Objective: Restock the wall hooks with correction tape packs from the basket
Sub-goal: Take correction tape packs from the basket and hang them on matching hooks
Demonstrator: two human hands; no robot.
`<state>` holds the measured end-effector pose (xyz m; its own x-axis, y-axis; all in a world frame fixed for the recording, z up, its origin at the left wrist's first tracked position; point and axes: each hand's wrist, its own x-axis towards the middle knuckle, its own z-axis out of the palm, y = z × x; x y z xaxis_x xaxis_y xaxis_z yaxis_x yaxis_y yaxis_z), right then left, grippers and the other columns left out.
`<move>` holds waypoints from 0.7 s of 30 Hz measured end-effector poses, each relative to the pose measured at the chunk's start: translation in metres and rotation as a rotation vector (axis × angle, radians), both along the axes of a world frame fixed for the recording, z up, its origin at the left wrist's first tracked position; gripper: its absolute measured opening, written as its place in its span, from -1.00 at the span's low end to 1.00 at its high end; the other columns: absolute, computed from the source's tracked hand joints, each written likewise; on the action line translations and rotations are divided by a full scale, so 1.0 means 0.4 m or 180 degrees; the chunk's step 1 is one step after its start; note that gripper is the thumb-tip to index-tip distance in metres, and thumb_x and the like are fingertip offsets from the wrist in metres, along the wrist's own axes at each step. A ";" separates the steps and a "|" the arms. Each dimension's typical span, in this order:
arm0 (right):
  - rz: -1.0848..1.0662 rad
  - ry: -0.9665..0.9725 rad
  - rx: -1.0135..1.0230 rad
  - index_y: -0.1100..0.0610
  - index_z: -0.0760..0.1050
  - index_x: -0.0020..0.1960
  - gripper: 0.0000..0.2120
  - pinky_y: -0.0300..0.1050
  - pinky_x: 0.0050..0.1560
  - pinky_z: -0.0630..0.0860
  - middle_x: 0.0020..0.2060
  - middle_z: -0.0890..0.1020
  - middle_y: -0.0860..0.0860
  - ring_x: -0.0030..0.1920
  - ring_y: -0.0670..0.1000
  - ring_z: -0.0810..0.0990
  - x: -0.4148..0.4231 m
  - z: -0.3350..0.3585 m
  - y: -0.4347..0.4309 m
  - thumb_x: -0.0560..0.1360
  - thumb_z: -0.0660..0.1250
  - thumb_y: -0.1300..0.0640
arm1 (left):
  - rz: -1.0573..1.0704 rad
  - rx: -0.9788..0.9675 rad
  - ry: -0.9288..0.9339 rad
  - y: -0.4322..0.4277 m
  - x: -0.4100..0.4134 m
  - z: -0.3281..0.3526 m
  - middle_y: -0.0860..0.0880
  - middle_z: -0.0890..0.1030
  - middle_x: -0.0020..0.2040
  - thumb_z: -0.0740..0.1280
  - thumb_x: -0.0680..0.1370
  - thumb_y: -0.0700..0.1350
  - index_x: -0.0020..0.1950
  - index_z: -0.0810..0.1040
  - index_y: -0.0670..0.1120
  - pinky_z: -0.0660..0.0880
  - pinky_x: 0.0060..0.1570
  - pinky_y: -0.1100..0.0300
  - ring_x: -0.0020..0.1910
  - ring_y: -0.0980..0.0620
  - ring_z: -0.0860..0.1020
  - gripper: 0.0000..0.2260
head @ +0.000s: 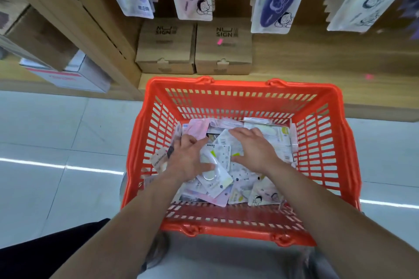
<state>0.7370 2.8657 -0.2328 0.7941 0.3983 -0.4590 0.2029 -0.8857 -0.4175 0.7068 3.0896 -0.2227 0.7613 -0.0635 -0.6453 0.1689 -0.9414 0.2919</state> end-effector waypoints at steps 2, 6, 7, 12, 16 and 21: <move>0.0022 0.0018 -0.0028 -0.01 0.06 0.67 -0.09 -0.02 0.46 0.25 0.58 0.22 -0.07 0.48 0.13 0.20 0.013 -0.013 0.001 0.50 0.48 -0.17 | -0.0068 0.0025 0.0015 -0.004 0.002 0.005 -0.06 0.18 0.50 0.47 0.44 0.32 0.58 0.24 0.26 0.03 0.57 -0.15 0.57 -0.23 -0.05 -0.23; -0.0136 0.0144 0.0086 -0.03 0.04 0.67 -0.01 0.01 0.42 0.30 0.54 0.24 -0.05 0.45 0.13 0.19 0.027 -0.026 -0.003 0.44 0.55 -0.14 | 0.0135 -0.0186 -0.0221 0.001 0.003 0.006 0.00 0.26 0.39 0.58 0.34 0.27 0.42 0.44 0.25 0.06 0.57 -0.07 0.55 -0.17 0.04 -0.31; -0.0139 0.0169 0.0066 -0.02 0.05 0.67 -0.01 0.02 0.41 0.30 0.53 0.26 -0.03 0.45 0.13 0.20 0.027 -0.028 -0.004 0.43 0.55 -0.15 | 0.0103 -0.0167 -0.0280 0.003 0.002 0.007 0.01 0.27 0.38 0.59 0.32 0.28 0.40 0.46 0.23 0.05 0.58 -0.07 0.55 -0.16 0.06 -0.31; -0.0449 0.0539 0.0320 -0.02 0.35 0.47 -0.25 0.02 0.27 0.42 0.28 0.48 -0.05 0.33 0.06 0.33 0.037 -0.022 -0.020 0.39 0.61 -0.07 | 0.0340 -0.0202 -0.0205 0.014 0.008 0.037 0.04 0.45 0.32 0.62 0.31 0.24 0.24 0.45 0.14 0.38 0.39 -0.07 0.41 -0.05 0.39 -0.39; -0.0371 0.0534 0.0398 -0.01 0.52 0.30 -0.50 -0.01 0.22 0.39 0.17 0.49 -0.09 0.32 0.06 0.36 0.038 -0.012 -0.029 0.43 0.58 -0.07 | 0.0589 -0.0108 -0.0106 0.025 0.000 0.079 0.06 0.58 -0.12 0.59 0.35 0.26 0.17 0.40 0.13 0.39 -0.25 0.13 -0.28 0.12 0.56 -0.45; -0.0881 0.0571 0.0792 0.02 0.56 0.30 -0.59 0.02 0.21 0.47 0.22 0.58 -0.05 0.28 0.11 0.50 0.025 -0.010 -0.038 0.50 0.53 -0.04 | 0.0617 -0.0384 -0.0148 0.047 -0.014 0.097 0.07 0.54 0.39 0.51 0.44 0.28 0.46 0.42 0.11 0.43 0.04 0.15 0.25 -0.03 0.56 -0.34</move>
<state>0.7469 2.8503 -0.2370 0.8030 0.2973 -0.5166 -0.1242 -0.7642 -0.6329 0.7011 3.1084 -0.1839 0.7954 0.0122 -0.6060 0.3270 -0.8504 0.4121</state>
